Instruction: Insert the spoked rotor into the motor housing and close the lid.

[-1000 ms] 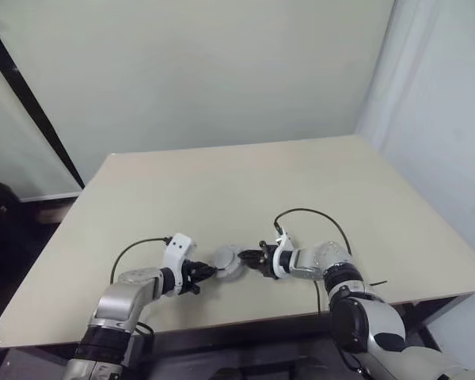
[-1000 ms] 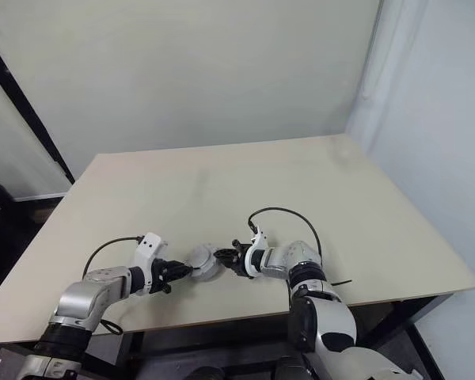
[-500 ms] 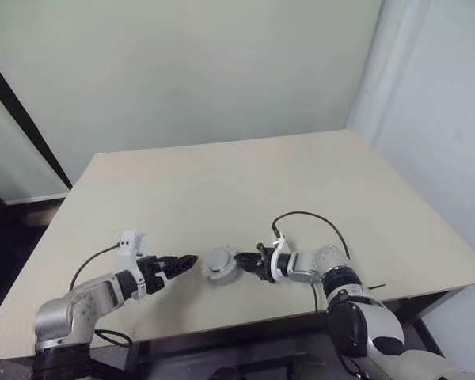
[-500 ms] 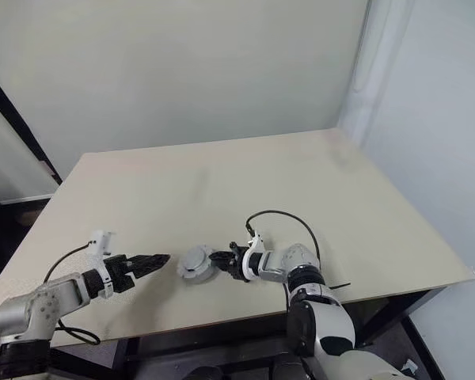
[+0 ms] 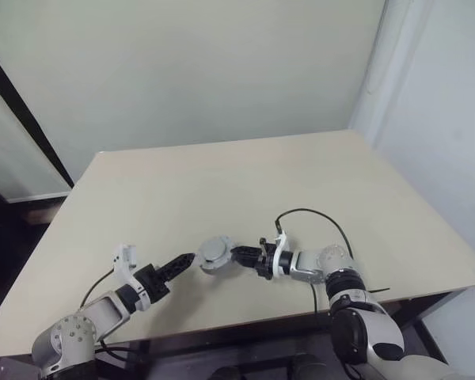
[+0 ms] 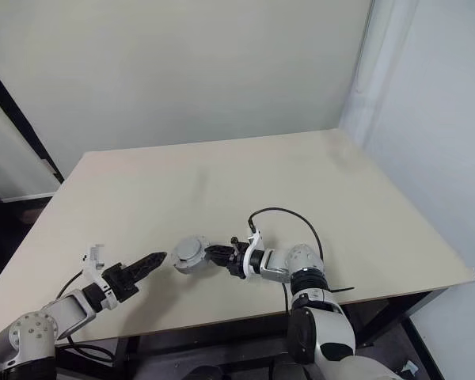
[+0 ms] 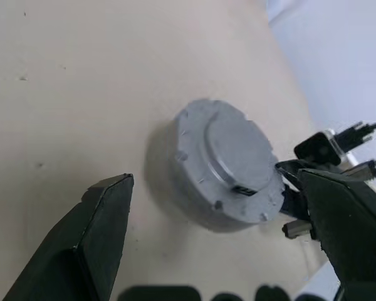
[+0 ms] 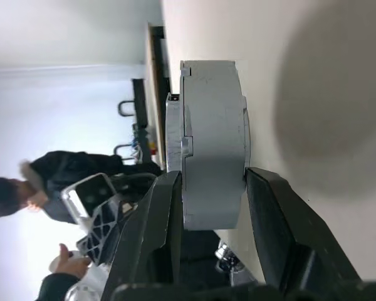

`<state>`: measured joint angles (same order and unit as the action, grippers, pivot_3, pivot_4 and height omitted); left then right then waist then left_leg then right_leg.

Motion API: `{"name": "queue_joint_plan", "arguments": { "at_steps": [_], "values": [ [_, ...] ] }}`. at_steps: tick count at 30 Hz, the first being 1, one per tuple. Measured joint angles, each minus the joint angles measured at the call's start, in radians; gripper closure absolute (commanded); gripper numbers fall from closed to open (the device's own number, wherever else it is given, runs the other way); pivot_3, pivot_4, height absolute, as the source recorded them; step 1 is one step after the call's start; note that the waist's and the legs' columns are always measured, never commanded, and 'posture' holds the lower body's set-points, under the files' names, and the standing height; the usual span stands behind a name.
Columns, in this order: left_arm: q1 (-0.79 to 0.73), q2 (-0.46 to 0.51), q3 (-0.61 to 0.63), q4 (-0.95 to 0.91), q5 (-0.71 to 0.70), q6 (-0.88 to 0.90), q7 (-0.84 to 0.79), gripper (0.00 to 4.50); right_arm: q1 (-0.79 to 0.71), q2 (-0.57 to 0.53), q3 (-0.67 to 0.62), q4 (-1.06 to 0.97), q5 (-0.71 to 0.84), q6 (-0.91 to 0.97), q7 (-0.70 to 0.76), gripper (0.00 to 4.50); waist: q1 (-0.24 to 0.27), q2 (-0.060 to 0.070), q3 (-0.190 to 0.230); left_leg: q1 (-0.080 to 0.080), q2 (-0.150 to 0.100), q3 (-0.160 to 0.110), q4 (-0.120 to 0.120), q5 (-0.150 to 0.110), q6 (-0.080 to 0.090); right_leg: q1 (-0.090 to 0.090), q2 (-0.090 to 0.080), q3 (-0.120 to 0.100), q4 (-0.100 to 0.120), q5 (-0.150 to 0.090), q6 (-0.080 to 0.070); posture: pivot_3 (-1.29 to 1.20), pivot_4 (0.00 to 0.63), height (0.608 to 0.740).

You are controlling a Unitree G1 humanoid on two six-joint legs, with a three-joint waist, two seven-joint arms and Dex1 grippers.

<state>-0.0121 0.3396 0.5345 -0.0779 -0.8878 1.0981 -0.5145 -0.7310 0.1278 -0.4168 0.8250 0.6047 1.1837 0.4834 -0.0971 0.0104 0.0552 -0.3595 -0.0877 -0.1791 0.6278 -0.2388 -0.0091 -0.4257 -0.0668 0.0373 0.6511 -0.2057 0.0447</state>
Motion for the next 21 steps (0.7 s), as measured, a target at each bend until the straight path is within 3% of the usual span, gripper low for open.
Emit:
{"name": "queue_joint_plan", "arguments": {
  "at_steps": [10,21],
  "values": [
    [-0.001,-0.105,0.044,-0.003,-0.193,0.021,0.114,0.0,0.004,0.001,0.04,-0.081,0.043,0.064,0.018,3.23,0.0,-0.001,0.0,0.0,0.0,0.0,0.0,0.0,0.0,0.0,0.0,0.0,-0.001,0.0,0.0,0.0,0.0,0.74],
    [-0.015,-0.192,0.03,0.089,-0.238,-0.041,0.149,0.0,0.039,0.003,0.085,-0.155,0.084,0.131,0.025,3.23,0.002,-0.001,0.0,-0.001,-0.001,0.001,0.0,0.0,0.0,0.001,0.001,0.0,-0.004,0.0,0.0,0.0,0.0,0.74]
  ]
}}
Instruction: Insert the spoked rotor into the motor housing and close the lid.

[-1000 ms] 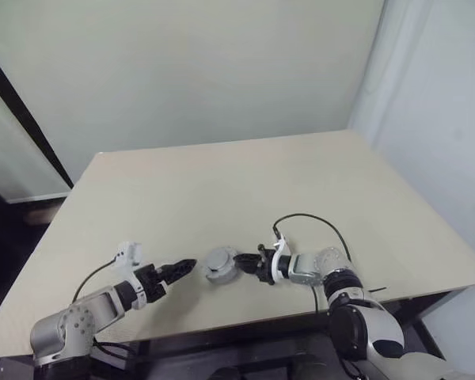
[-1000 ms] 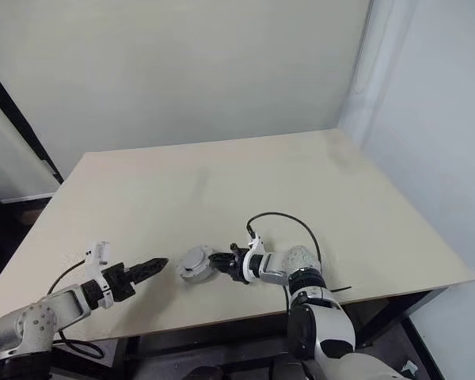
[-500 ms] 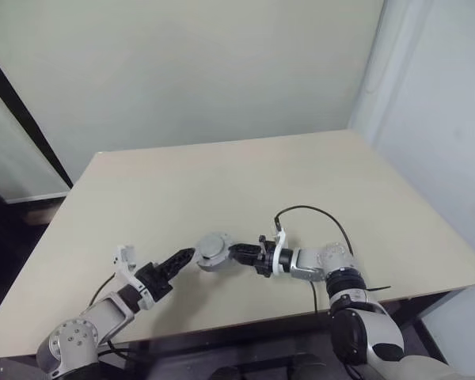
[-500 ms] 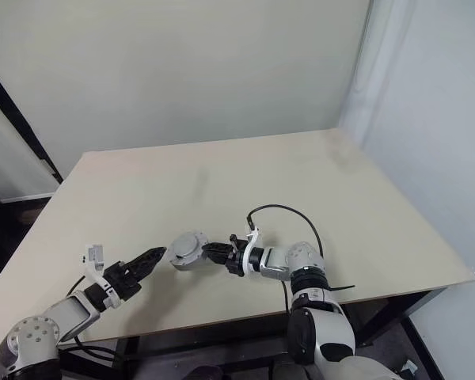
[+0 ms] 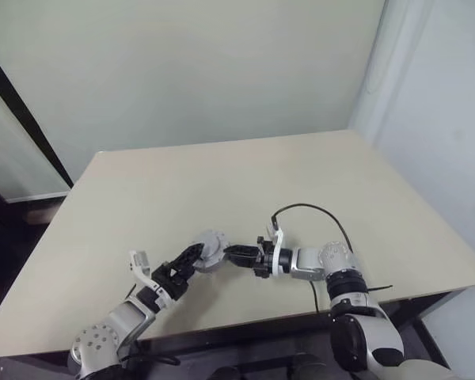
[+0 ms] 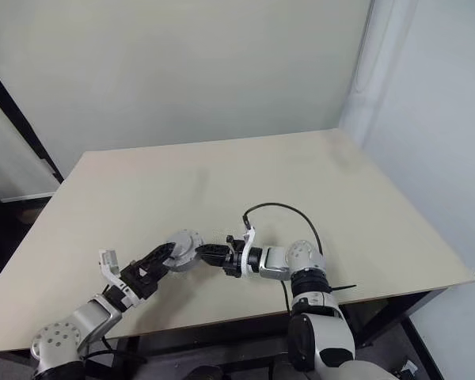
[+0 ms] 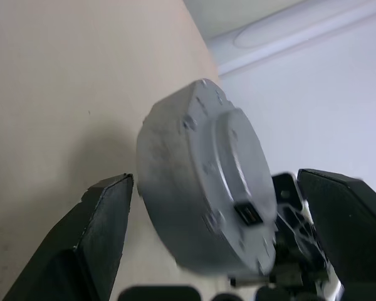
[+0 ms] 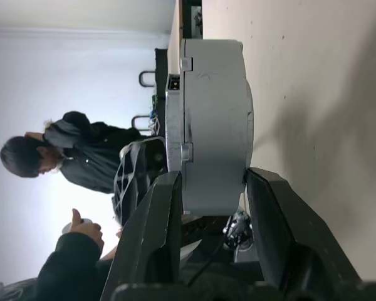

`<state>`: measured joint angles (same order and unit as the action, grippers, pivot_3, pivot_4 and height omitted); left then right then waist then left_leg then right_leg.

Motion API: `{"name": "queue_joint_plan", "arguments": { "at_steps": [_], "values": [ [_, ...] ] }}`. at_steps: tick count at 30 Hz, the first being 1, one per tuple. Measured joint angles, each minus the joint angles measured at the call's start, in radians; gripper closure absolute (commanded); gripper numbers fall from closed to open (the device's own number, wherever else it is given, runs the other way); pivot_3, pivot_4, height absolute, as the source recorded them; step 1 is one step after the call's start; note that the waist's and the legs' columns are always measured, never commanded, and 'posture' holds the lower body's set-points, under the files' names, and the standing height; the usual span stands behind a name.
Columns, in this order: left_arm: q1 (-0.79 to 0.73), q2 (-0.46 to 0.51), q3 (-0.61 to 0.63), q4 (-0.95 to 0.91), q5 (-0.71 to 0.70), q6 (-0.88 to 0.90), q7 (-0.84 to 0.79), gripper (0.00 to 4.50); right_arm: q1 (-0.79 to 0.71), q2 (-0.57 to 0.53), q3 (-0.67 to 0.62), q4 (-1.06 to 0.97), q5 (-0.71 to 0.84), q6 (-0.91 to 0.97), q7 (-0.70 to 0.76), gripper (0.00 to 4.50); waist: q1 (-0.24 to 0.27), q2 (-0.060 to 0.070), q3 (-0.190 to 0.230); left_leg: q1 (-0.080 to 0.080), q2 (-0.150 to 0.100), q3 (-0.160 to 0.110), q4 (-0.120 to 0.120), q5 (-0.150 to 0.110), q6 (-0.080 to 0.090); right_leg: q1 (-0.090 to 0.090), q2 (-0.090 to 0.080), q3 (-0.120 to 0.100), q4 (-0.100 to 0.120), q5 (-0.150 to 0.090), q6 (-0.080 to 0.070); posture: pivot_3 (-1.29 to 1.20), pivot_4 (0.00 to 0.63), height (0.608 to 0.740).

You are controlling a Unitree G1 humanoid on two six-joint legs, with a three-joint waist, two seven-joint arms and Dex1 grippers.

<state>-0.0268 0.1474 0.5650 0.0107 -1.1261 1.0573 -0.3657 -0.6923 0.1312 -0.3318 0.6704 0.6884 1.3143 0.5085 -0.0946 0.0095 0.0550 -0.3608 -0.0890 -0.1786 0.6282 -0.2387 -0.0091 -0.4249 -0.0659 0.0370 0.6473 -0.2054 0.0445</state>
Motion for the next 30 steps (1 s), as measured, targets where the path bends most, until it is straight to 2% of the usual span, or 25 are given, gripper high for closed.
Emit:
{"name": "queue_joint_plan", "arguments": {
  "at_steps": [7,10,14,15,21,25,28,29,30],
  "values": [
    [-0.027,-0.039,-0.008,0.044,-0.023,-0.043,0.001,0.0,0.005,0.0,0.014,-0.034,0.02,0.015,0.0,3.23,0.0,0.0,0.0,-0.001,0.0,0.0,0.0,0.0,0.0,0.0,0.0,0.0,-0.002,0.001,0.002,0.0,0.0,0.74],
    [-0.031,-0.038,-0.009,0.053,-0.032,-0.046,0.002,0.63,0.009,0.001,0.015,-0.037,0.022,0.017,-0.002,3.23,0.0,0.0,0.0,-0.001,0.0,0.0,0.0,0.0,0.0,0.0,0.0,0.0,-0.002,0.002,0.002,0.0,0.0,0.74],
    [-0.031,-0.03,-0.014,0.068,-0.055,-0.03,-0.002,1.97,0.017,0.002,0.009,-0.041,0.027,0.019,-0.009,3.26,0.0,0.0,0.0,-0.001,0.0,0.0,0.0,0.0,0.0,0.0,0.0,0.0,-0.002,0.002,0.002,0.0,0.0,0.74],
    [-0.031,-0.029,-0.013,0.07,-0.068,-0.027,-0.004,2.16,0.021,0.002,0.006,-0.041,0.031,0.02,-0.009,3.28,0.0,0.0,0.0,-0.001,0.0,0.0,0.0,0.0,0.0,0.001,0.0,0.0,-0.002,0.002,0.002,0.0,0.0,0.74],
    [-0.026,-0.026,-0.015,0.073,-0.091,-0.024,0.009,2.21,0.029,0.005,0.008,-0.05,0.041,0.001,-0.023,3.28,0.0,0.0,0.0,0.0,0.0,0.0,0.0,0.0,0.0,0.001,0.001,0.0,-0.002,0.002,0.002,0.0,0.0,0.74],
    [-0.024,-0.038,-0.028,0.073,-0.105,-0.035,0.031,2.28,0.041,0.007,0.038,-0.074,0.037,-0.129,-0.05,3.28,0.0,0.0,0.0,-0.001,0.0,0.0,0.0,0.0,0.0,0.001,0.0,0.0,-0.002,0.002,0.002,0.0,0.0,0.74],
    [-0.023,-0.044,-0.042,0.064,-0.108,-0.045,0.039,2.33,0.045,0.007,0.058,-0.086,0.026,-0.2,-0.077,2.27,0.0,-0.001,0.0,-0.001,0.0,0.0,0.0,0.0,0.0,0.001,0.0,0.001,-0.002,0.002,0.003,0.0,0.0,0.74],
    [-0.021,-0.043,-0.048,0.059,-0.103,-0.048,0.047,2.53,0.049,0.008,0.062,-0.094,0.025,-0.219,-0.078,1.83,0.0,-0.001,0.0,-0.001,0.0,0.0,0.0,0.0,0.0,0.001,0.0,0.001,-0.003,0.002,0.003,0.0,0.0,0.74],
    [-0.017,-0.044,-0.049,0.059,-0.101,-0.053,0.056,2.55,0.05,0.008,0.064,-0.108,0.026,-0.231,-0.078,1.49,-0.001,0.0,0.0,-0.001,0.0,0.001,0.0,0.0,0.0,0.001,0.0,0.001,-0.003,0.002,0.003,0.0,0.0,0.74]
  ]
}}
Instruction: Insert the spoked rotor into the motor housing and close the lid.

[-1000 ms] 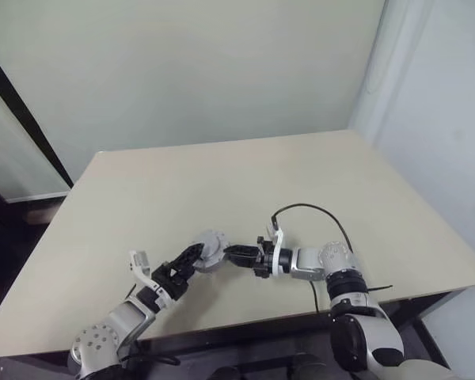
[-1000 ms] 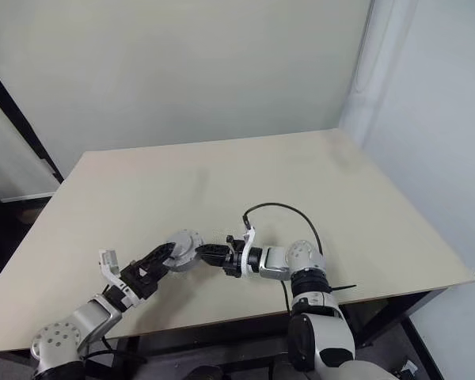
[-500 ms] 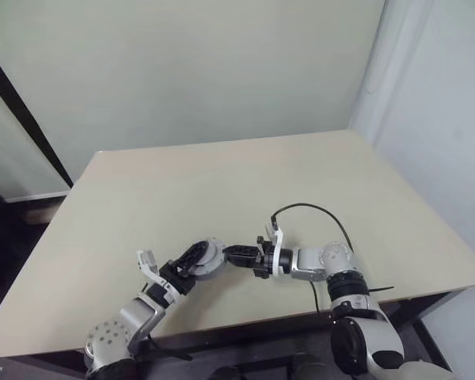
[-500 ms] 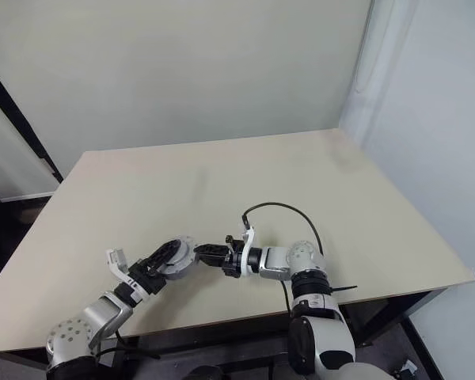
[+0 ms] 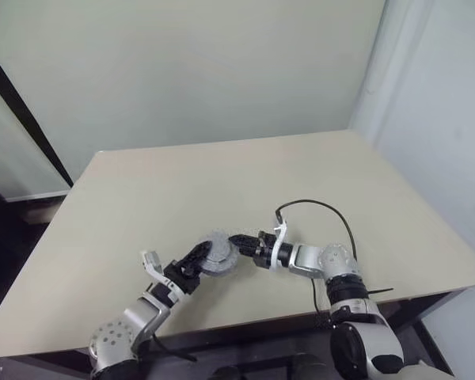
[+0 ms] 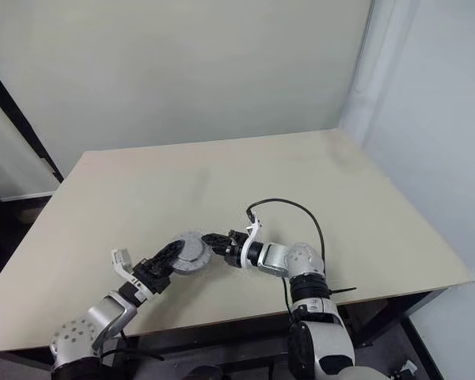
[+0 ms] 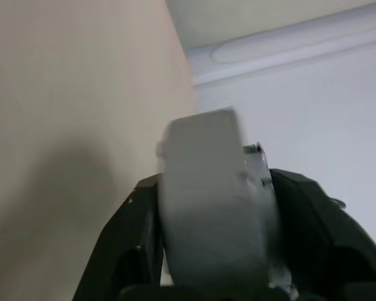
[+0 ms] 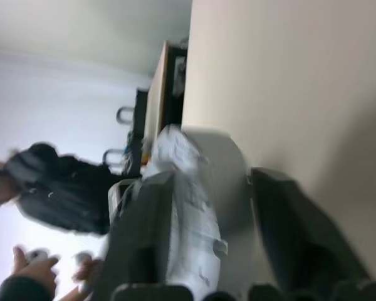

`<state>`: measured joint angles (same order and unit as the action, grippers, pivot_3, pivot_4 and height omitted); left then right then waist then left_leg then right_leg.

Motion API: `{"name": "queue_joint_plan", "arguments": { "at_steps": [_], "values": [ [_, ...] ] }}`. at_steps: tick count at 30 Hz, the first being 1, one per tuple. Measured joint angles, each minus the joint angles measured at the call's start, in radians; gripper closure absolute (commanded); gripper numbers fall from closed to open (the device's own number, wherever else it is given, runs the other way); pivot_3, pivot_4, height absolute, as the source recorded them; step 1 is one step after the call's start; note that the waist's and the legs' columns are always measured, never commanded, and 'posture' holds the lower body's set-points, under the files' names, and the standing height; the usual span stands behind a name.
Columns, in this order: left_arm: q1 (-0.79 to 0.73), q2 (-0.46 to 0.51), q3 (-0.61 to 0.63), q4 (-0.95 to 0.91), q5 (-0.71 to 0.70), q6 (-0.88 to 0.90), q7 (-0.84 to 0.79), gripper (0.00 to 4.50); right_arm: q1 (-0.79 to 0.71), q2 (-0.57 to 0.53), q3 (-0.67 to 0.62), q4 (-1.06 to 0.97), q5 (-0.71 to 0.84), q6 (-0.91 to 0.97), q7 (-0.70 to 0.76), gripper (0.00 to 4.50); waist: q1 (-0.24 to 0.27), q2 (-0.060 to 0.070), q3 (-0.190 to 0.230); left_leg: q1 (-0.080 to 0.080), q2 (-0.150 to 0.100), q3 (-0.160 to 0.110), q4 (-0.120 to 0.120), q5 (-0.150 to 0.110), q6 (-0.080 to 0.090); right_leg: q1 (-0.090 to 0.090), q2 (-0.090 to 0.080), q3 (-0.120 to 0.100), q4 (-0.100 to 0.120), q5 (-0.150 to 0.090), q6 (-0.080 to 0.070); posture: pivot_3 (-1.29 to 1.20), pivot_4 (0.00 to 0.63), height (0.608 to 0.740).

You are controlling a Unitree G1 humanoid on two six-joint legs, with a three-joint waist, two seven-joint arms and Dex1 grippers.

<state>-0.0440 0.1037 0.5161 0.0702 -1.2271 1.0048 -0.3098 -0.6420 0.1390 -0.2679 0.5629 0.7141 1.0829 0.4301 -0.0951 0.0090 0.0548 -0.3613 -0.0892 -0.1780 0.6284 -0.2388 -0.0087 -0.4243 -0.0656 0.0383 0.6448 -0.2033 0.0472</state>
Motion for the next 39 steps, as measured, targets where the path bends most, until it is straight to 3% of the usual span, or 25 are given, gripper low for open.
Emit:
{"name": "queue_joint_plan", "arguments": {
  "at_steps": [4,5,9,16,27,33,39],
  "values": [
    [0.002,0.0,0.0,0.0,0.001,-0.027,0.011,2.55,0.003,0.0,-0.008,-0.018,0.007,-0.029,-0.024,0.07,0.0,-0.001,0.0,0.0,0.0,0.0,0.0,0.0,0.0,0.0,0.001,0.0,0.0,0.0,0.0,0.0,0.0,0.74],
    [0.002,0.0,0.0,0.0,0.001,-0.033,0.012,2.55,0.004,0.0,-0.01,-0.018,0.014,-0.026,-0.027,0.0,0.0,-0.001,0.0,0.0,0.0,0.0,0.0,0.0,0.0,0.0,0.001,0.0,0.0,0.0,0.0,0.0,0.0,0.74],
    [0.001,0.0,-0.002,0.0,0.004,-0.057,0.012,2.55,0.023,0.002,0.003,-0.026,0.021,-0.031,-0.03,0.0,0.001,-0.001,0.0,0.0,0.0,0.0,0.0,0.0,0.0,0.0,0.001,0.0,0.0,0.0,0.0,0.0,0.0,0.74],
    [-0.03,0.046,-0.003,0.0,0.095,-0.175,0.01,2.55,0.133,0.0,0.225,-0.157,-0.159,-0.375,0.102,0.0,0.0,-0.001,0.0,0.0,0.001,0.001,0.0,0.0,0.0,0.0,0.001,-0.001,0.0,0.0,0.0,0.0,0.0,0.74],
    [-0.126,0.274,-0.066,0.081,0.488,-0.455,0.003,2.55,0.224,-0.219,0.559,-0.257,-0.56,-0.923,0.256,0.0,0.021,-0.002,-0.001,0.001,0.0,0.001,0.001,0.0,-0.001,0.0,0.001,0.0,-0.001,0.003,0.0,0.0,0.0,0.74],
    [-0.163,0.292,-0.071,0.24,0.622,-0.549,0.011,2.55,0.231,-0.253,0.614,-0.257,-0.646,-1.031,0.266,0.0,0.026,-0.006,-0.001,0.001,0.0,0.0,0.001,0.001,-0.001,0.001,0.002,0.0,-0.001,0.003,-0.001,0.0,0.0,0.74],
    [-0.164,0.287,-0.065,0.322,0.661,-0.619,0.007,2.55,0.244,-0.276,0.631,-0.257,-0.693,-1.049,0.265,0.0,0.034,-0.014,-0.003,0.001,0.0,0.0,0.001,0.001,-0.001,0.001,0.002,0.0,-0.001,0.004,-0.002,0.0,0.0,0.74]
  ]
}}
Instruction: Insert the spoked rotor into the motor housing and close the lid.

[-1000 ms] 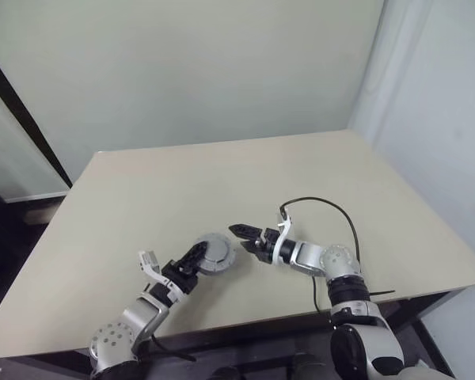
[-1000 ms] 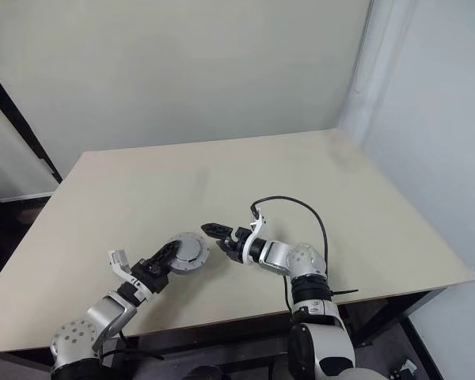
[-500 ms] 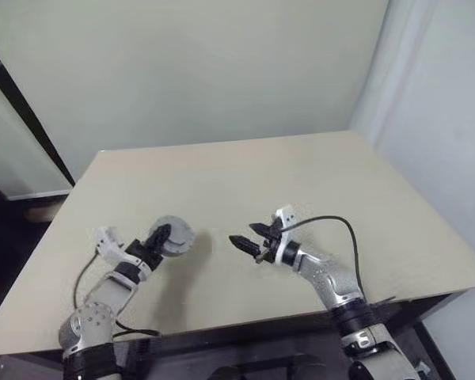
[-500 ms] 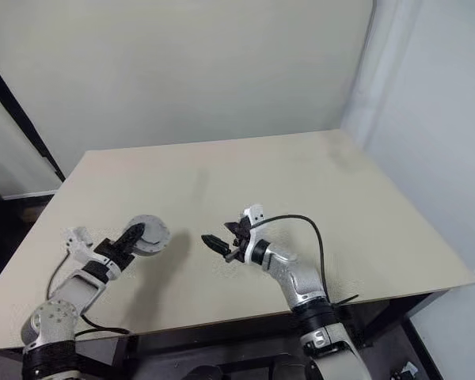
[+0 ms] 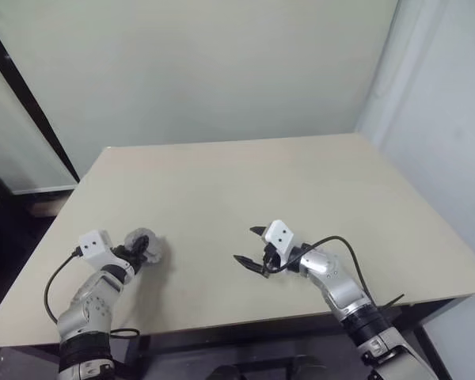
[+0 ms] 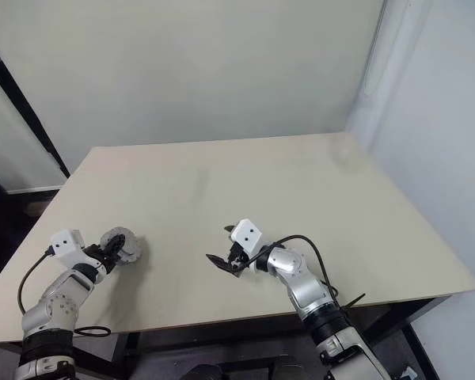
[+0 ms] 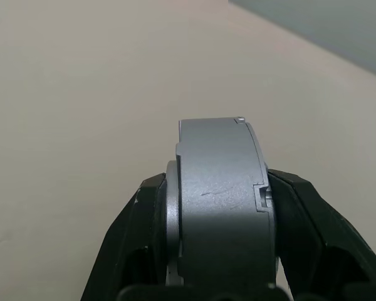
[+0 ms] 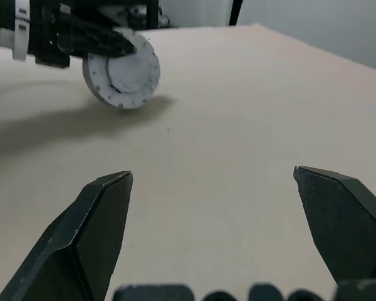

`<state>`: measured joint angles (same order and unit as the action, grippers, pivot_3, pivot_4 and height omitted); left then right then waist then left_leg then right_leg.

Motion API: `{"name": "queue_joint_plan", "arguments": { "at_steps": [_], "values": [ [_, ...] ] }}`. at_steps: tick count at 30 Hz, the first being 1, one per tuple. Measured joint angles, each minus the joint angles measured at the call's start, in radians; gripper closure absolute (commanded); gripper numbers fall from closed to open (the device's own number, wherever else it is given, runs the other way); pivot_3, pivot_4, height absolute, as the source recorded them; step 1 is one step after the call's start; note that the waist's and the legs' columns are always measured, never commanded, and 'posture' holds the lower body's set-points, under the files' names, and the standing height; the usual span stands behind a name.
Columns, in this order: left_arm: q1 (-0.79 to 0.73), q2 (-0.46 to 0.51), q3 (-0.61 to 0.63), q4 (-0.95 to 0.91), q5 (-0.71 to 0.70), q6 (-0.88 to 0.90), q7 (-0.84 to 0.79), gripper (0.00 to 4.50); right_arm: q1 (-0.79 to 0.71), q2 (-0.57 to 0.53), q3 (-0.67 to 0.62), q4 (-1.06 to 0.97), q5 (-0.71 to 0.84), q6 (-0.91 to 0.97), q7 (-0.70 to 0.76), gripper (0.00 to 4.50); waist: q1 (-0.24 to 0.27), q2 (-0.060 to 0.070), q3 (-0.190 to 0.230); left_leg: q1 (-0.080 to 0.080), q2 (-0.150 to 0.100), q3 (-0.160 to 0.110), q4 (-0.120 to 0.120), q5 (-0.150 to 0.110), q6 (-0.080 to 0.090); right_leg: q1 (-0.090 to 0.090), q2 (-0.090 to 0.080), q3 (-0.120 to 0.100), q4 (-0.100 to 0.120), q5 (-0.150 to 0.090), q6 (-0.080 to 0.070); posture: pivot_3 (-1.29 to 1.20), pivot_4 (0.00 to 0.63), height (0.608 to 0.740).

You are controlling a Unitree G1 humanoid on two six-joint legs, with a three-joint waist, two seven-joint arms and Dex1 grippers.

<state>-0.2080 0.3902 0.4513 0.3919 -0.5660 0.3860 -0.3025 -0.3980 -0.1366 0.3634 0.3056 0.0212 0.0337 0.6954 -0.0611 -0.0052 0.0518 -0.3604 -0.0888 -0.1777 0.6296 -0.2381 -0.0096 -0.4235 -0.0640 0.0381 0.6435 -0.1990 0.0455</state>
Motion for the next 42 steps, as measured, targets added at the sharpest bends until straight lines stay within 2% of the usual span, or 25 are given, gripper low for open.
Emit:
{"name": "queue_joint_plan", "arguments": {
  "at_steps": [7,8,13,14,22,30,34,39,42],
  "values": [
    [-0.008,-0.007,0.001,0.028,0.013,-0.037,0.021,2.55,0.012,-0.013,0.008,0.0,-0.028,-0.002,0.005,0.0,0.011,-0.001,-0.001,0.002,0.002,0.002,0.001,0.001,-0.001,0.002,0.002,0.0,0.0,0.003,0.0,0.0,0.0,0.74],
    [-0.01,-0.007,0.0,0.03,0.019,-0.039,0.03,1.81,0.012,-0.013,0.009,0.0,-0.031,-0.002,0.005,0.0,0.01,-0.001,-0.001,0.003,0.003,0.002,0.001,0.001,-0.001,0.002,0.002,0.0,0.0,0.003,0.0,0.0,0.0,0.74],
    [-0.002,0.005,0.001,0.052,0.082,-0.045,0.085,0.12,0.012,-0.013,0.011,0.0,-0.035,-0.003,0.005,0.0,0.011,-0.001,-0.001,0.004,0.009,0.003,0.002,0.001,-0.002,0.003,0.009,0.0,-0.001,0.004,-0.002,0.0,0.0,0.74],
    [0.002,0.005,0.001,0.056,0.092,-0.046,0.101,0.03,0.011,-0.012,0.011,0.0,-0.036,-0.003,0.006,0.0,0.012,-0.001,-0.001,0.004,0.01,0.003,0.002,0.001,-0.003,0.003,0.01,0.0,-0.001,0.005,-0.003,0.0,0.0,0.74],
    [0.019,0.007,0.002,0.048,0.177,-0.082,0.191,0.03,0.006,-0.006,0.014,0.008,-0.052,-0.006,0.008,0.0,0.012,-0.002,-0.001,0.005,0.013,0.003,0.002,0.003,-0.007,0.004,0.013,-0.001,-0.001,0.006,-0.006,0.0,0.0,0.74],
    [0.094,0.0,-0.012,-0.096,0.223,-0.085,0.209,0.03,-0.019,-0.003,0.013,0.031,-0.058,-0.013,0.008,0.0,0.013,-0.002,-0.001,0.006,0.014,0.003,0.002,0.003,-0.007,0.005,0.013,-0.001,-0.001,0.006,-0.006,0.0,0.0,0.74],
    [0.146,-0.002,-0.057,-0.282,0.202,-0.08,0.111,0.03,-0.02,-0.008,0.002,0.031,-0.052,-0.005,0.008,0.0,0.014,-0.001,-0.001,0.005,0.013,0.004,0.002,0.003,-0.008,0.005,0.013,-0.001,-0.001,0.006,-0.006,0.0,0.0,0.74],
    [0.208,0.055,-0.225,-0.56,0.15,0.007,-0.104,0.03,-0.02,-0.039,-0.07,0.008,-0.003,0.08,0.01,0.0,0.012,-0.001,0.0,0.005,0.013,0.006,0.002,0.003,-0.007,0.006,0.013,0.0,-0.002,0.006,-0.007,0.0,0.0,0.74],
    [0.219,0.082,-0.287,-0.659,0.116,0.082,-0.167,0.03,-0.015,-0.057,-0.141,-0.04,0.047,0.169,0.001,0.0,0.012,0.0,0.0,0.006,0.014,0.006,0.002,0.003,-0.007,0.006,0.014,-0.001,-0.002,0.005,-0.008,0.0,0.0,0.74]
  ]
}}
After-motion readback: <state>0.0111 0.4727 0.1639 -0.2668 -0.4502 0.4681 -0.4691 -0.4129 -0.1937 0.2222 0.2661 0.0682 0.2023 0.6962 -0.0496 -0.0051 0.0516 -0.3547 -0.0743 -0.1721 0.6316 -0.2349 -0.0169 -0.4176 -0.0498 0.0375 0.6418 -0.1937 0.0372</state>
